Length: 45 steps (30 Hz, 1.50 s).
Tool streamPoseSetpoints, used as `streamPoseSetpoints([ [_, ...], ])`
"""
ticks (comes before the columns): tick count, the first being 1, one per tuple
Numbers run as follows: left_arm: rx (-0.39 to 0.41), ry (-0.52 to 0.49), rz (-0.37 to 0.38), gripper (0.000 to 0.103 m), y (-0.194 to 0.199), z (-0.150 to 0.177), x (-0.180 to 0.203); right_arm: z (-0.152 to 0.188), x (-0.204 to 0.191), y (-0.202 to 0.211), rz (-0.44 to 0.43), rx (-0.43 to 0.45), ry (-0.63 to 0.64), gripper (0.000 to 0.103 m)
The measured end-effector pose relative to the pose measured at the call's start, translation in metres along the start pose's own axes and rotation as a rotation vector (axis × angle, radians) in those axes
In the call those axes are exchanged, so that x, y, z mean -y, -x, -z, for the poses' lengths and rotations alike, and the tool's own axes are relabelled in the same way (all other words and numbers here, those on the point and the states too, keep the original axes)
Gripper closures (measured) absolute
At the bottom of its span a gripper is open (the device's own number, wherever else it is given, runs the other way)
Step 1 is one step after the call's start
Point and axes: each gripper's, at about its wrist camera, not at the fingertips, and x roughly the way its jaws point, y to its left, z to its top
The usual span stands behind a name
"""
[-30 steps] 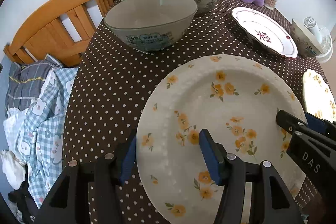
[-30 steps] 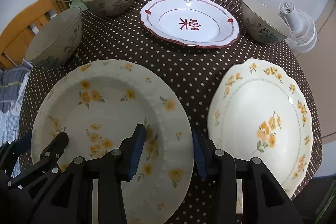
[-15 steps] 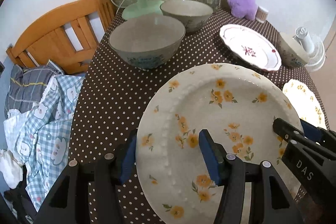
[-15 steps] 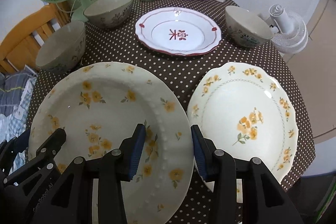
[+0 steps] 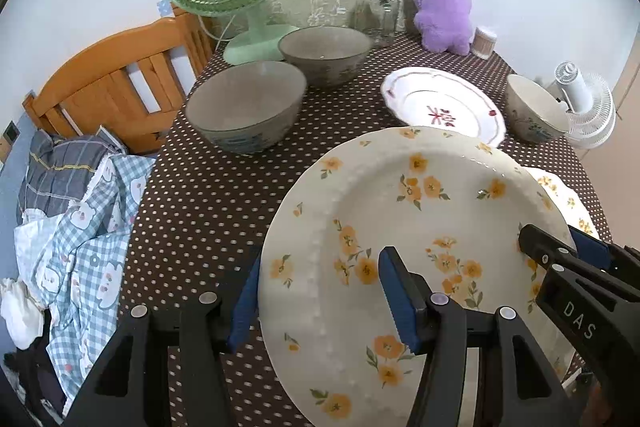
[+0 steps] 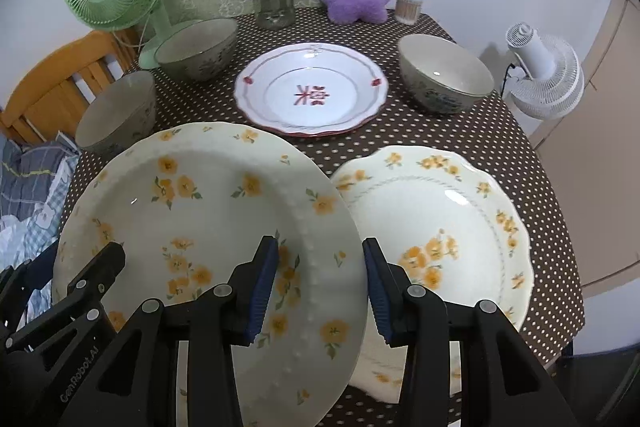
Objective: Organize plates and bowls
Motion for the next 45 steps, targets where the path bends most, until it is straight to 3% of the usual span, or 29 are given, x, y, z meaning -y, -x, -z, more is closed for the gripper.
streamPoseSetpoints([
  [28, -0.050, -0.031, 0.065, 0.045, -0.012, 0.008, 0.142, 0.000, 0.146, -0.009, 0.067, -0.032, -0.046, 0.056],
  [45, -0.095, -0.057, 0.029, 0.044, -0.036, 0.017, 0.183, 0.003, 0.183, -0.027, 0.072, -0.071, -0.043, 0.056],
])
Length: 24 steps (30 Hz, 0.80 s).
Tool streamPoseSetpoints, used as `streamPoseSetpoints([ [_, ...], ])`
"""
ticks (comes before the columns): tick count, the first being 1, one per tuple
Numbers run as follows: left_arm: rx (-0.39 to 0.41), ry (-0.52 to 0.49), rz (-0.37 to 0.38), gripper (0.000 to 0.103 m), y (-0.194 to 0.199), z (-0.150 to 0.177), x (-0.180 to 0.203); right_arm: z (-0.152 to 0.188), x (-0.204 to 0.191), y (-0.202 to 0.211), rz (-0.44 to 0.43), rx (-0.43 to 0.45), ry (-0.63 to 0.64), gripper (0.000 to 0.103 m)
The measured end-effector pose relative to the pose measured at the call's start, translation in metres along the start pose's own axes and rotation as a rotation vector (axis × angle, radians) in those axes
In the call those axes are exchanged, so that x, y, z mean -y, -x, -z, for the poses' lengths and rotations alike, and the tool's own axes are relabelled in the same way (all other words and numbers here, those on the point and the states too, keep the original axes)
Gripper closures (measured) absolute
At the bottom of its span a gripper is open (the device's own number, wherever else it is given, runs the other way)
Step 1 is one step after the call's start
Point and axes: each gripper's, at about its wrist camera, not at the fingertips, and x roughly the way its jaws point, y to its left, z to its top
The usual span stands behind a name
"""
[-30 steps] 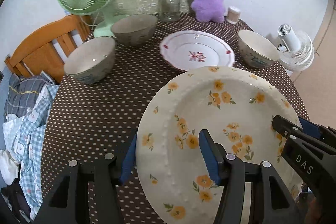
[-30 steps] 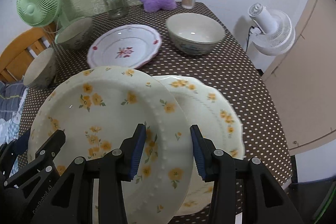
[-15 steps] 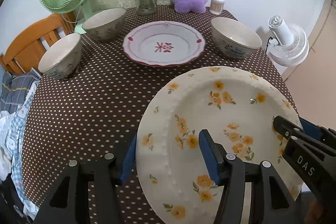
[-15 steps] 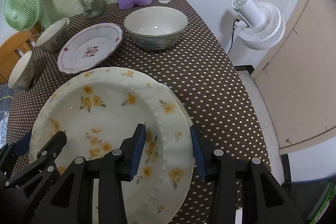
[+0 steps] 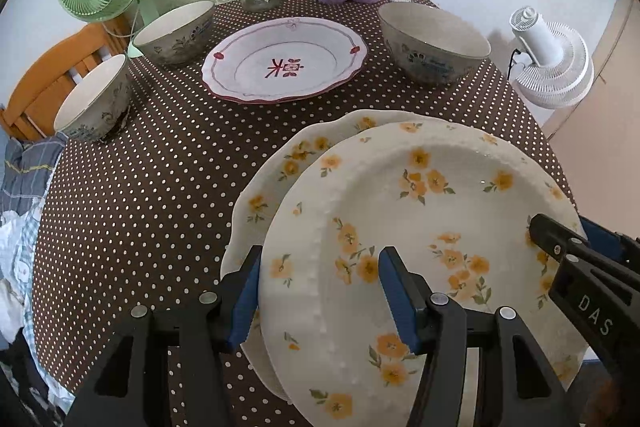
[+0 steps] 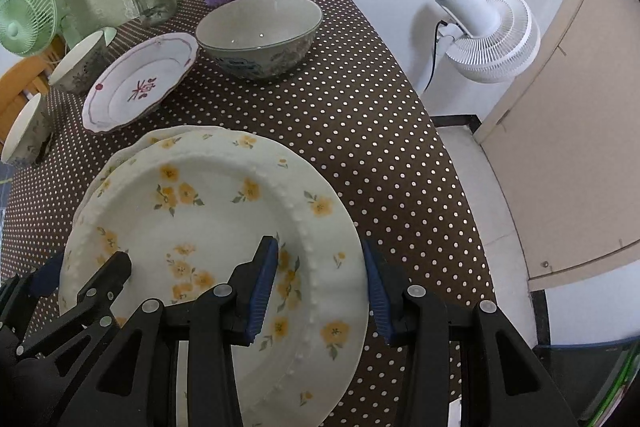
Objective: Organize plates and bowls
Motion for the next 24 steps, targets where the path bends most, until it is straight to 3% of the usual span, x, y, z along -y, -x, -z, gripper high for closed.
streamPoseSetpoints([
  [14, -0.022, 0.020, -0.025, 0.043, -0.018, 0.000, 0.001, 0.001, -0.002, -0.008, -0.023, -0.010, 0.016, 0.057],
  [17, -0.018, -0.032, -0.085, 0.042, -0.020, 0.000, 0.009, 0.002, -0.002, -0.008, -0.017, -0.008, 0.024, 0.063],
  [19, -0.016, -0.066, -0.113, 0.039, -0.019, 0.001, 0.014, 0.004, -0.009, -0.005, 0.007, 0.008, 0.071, 0.063],
  [24, -0.018, -0.070, -0.104, 0.032, -0.016, -0.002, 0.014, 0.004, -0.005, -0.006, -0.007, 0.004, 0.066, 0.063],
])
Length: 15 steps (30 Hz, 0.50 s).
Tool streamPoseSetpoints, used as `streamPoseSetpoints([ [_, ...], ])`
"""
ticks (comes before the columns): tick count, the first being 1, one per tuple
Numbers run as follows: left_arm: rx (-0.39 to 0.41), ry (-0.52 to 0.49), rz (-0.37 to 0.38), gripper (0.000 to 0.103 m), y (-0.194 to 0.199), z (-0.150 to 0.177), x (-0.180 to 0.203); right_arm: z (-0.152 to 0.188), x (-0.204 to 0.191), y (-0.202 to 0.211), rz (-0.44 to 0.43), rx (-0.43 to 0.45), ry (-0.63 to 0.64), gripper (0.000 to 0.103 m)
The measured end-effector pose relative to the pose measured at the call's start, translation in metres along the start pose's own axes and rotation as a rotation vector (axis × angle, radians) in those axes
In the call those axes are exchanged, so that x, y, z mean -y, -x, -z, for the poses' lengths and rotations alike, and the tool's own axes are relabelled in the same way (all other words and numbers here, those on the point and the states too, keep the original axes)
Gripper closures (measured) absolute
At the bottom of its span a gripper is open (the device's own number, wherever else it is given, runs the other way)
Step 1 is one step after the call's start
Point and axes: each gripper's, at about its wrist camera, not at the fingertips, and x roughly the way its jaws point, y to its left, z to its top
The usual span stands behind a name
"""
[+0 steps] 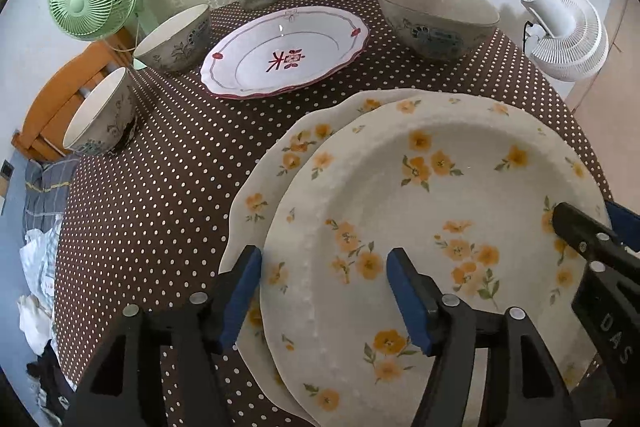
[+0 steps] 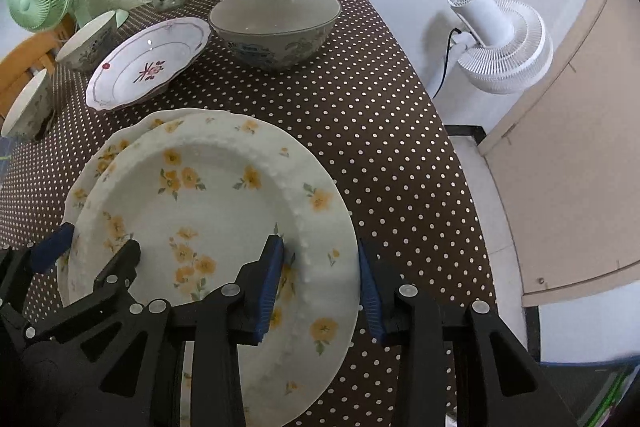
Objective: Organize plates and bowls
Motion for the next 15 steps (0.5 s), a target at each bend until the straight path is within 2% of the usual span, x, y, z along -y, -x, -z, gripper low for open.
streamPoseSetpoints([
  [3, 0.028, -0.007, -0.002, 0.022, 0.008, -0.002, 0.000, -0.002, -0.001, -0.001, -0.009, 0.000, 0.004, 0.063],
  [15, 0.023, 0.049, 0.026, 0.021, 0.009, -0.004, -0.023, -0.011, -0.012, -0.009, -0.024, -0.021, -0.004, 0.062],
])
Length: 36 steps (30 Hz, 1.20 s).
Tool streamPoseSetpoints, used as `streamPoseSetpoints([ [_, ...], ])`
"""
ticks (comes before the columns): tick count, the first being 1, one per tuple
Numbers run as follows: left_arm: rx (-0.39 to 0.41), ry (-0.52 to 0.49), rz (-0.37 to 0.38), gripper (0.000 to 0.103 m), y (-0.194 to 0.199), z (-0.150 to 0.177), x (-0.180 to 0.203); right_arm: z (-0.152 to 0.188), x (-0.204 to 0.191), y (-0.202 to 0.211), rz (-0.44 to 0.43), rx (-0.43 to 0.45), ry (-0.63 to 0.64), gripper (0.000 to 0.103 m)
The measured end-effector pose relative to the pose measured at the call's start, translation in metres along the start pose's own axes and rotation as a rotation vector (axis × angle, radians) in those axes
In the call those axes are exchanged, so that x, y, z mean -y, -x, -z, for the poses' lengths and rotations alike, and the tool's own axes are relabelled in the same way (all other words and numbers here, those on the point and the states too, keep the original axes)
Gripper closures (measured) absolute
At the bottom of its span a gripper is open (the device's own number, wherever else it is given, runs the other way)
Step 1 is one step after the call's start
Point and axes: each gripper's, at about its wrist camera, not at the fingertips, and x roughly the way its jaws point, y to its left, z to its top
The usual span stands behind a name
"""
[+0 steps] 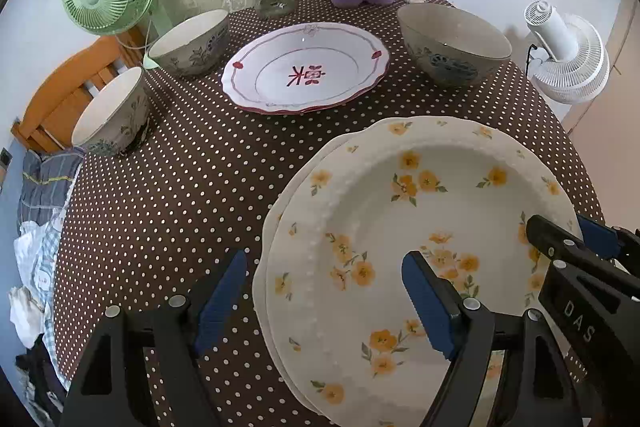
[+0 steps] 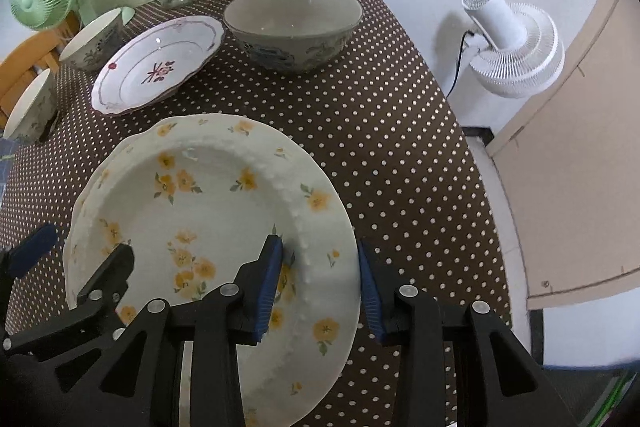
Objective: Organize plates and bowls
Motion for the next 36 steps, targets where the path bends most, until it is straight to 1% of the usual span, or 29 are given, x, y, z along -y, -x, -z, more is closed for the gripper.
streamPoseSetpoints([
  [3, -0.007, 0.003, 0.006, 0.021, -0.003, 0.000, -0.003, -0.001, -0.002, -0.004, 0.002, -0.013, -0.009, 0.061],
  [8, -0.025, 0.001, 0.020, 0.021, -0.008, 0.002, -0.007, 0.000, -0.007, -0.006, 0.036, -0.010, -0.001, 0.059],
  [12, -0.032, -0.002, 0.036, 0.021, -0.009, 0.003, -0.011, 0.000, -0.011, -0.008, 0.060, -0.011, 0.017, 0.054],
  [14, -0.034, -0.005, 0.049, 0.021, -0.009, 0.003, -0.013, -0.001, -0.010, -0.007, 0.053, -0.015, 0.009, 0.052],
  [15, -0.032, -0.008, 0.056, 0.020, -0.008, 0.003, -0.014, -0.002, -0.009, -0.007, 0.049, -0.018, 0.000, 0.051],
  [16, -0.029, -0.013, 0.062, 0.014, -0.006, 0.003, -0.016, -0.003, -0.008, -0.004, 0.042, -0.016, -0.015, 0.050],
  [17, -0.022, -0.015, 0.067, 0.012, -0.004, 0.003, -0.017, -0.004, -0.008, -0.002, 0.039, -0.012, -0.021, 0.048],
  [19, -0.005, -0.019, 0.077, 0.010, 0.001, 0.002, -0.021, -0.005, -0.011, 0.007, 0.035, 0.024, -0.028, 0.034],
  [21, 0.009, -0.024, 0.089, 0.009, 0.007, 0.000, -0.027, -0.006, -0.017, 0.018, 0.032, 0.056, -0.027, 0.031],
  [28, 0.065, -0.035, 0.117, 0.009, 0.031, -0.008, -0.054, -0.006, -0.043, 0.045, -0.006, 0.109, -0.057, 0.030],
  [36, 0.140, -0.043, 0.122, 0.009, 0.054, -0.020, -0.094, -0.017, -0.078, 0.075, -0.015, 0.169, -0.088, 0.030],
])
